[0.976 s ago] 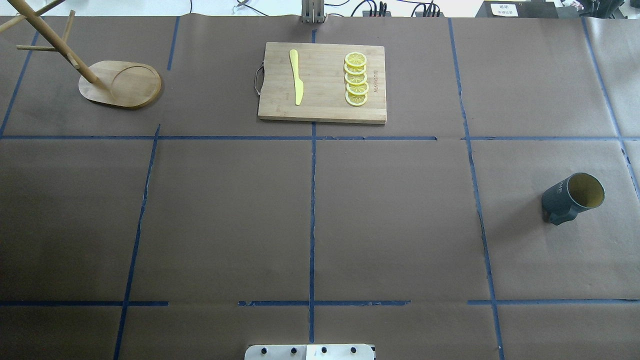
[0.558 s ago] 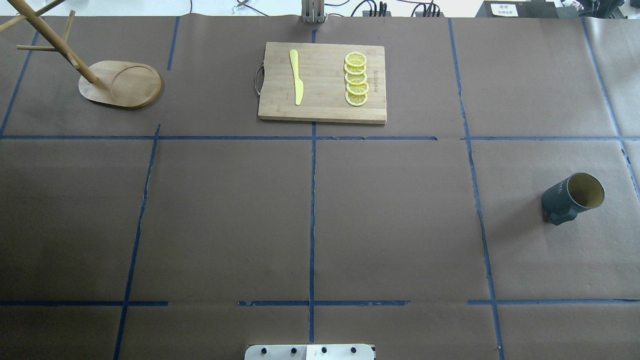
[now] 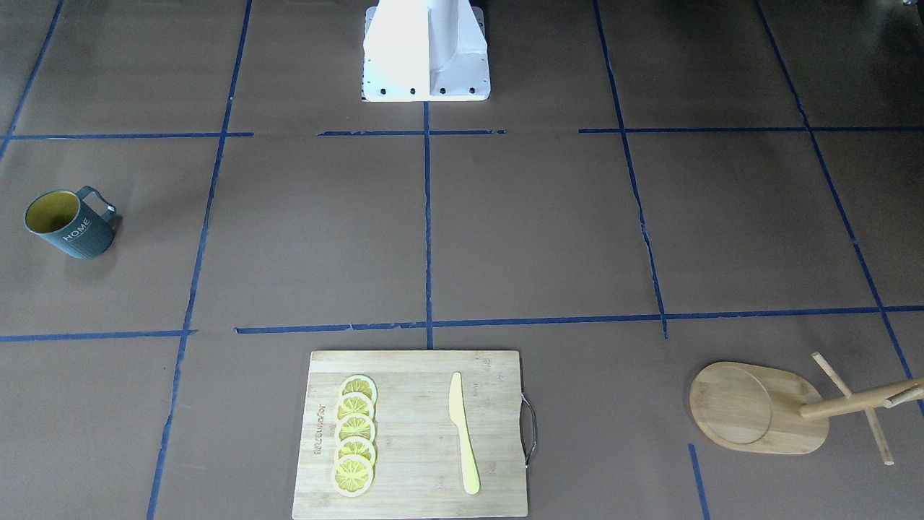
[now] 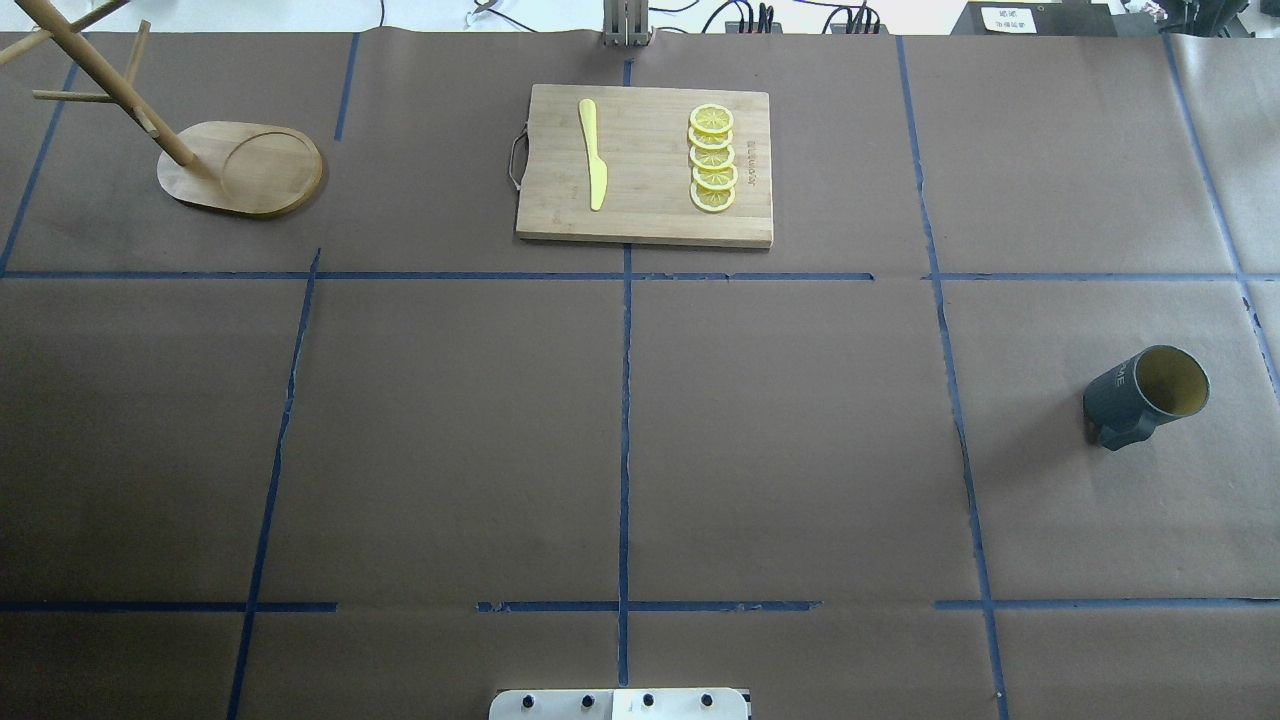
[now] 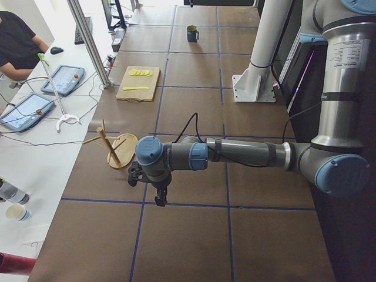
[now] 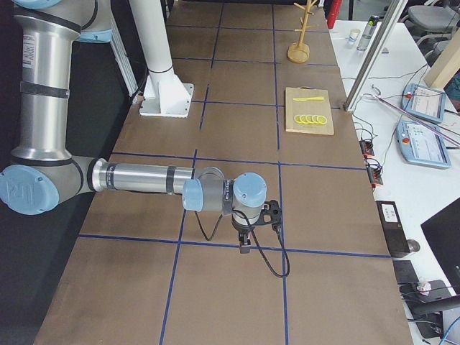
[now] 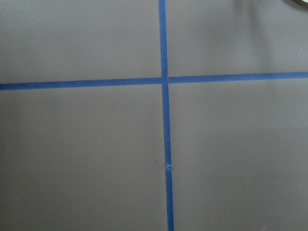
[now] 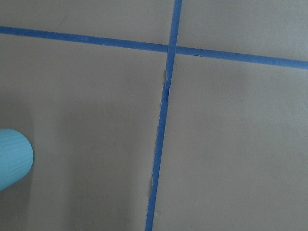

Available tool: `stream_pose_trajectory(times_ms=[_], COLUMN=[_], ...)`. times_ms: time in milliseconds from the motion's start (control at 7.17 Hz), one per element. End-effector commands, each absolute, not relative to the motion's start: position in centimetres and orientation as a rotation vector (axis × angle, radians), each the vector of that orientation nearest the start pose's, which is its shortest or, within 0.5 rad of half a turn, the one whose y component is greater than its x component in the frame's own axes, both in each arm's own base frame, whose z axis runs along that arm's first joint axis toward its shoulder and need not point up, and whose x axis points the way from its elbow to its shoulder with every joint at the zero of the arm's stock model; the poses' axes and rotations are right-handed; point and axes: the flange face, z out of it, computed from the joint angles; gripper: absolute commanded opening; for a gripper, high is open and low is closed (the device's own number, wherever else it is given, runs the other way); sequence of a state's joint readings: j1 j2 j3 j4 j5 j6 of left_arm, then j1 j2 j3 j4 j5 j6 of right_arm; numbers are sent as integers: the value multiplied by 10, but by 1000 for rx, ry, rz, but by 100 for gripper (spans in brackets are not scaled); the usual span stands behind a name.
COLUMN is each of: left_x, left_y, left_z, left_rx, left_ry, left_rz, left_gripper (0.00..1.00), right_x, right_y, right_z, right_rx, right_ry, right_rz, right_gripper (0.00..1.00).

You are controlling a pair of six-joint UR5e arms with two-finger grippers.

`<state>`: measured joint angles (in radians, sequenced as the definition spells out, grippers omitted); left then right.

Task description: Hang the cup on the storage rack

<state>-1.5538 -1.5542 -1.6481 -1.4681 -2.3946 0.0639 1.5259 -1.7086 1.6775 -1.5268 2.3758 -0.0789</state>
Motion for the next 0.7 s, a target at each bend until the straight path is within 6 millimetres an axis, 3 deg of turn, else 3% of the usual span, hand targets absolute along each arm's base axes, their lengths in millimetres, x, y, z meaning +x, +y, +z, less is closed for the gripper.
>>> stream_pose_trajectory(times_ms=[0, 558], left_x=[-52, -50], left_y=[-467, -467], left_z=[628, 626], left_rx=[-8, -6], left_ry=[826, 824], left_rz=[65, 67], left_gripper=[100, 100], right_x=[36, 36], right_y=[-429, -426], right_z=[666, 668], right_rx=[42, 77], right_ry=[-847, -850], right_rz=[-140, -143], right_gripper=[100, 100])
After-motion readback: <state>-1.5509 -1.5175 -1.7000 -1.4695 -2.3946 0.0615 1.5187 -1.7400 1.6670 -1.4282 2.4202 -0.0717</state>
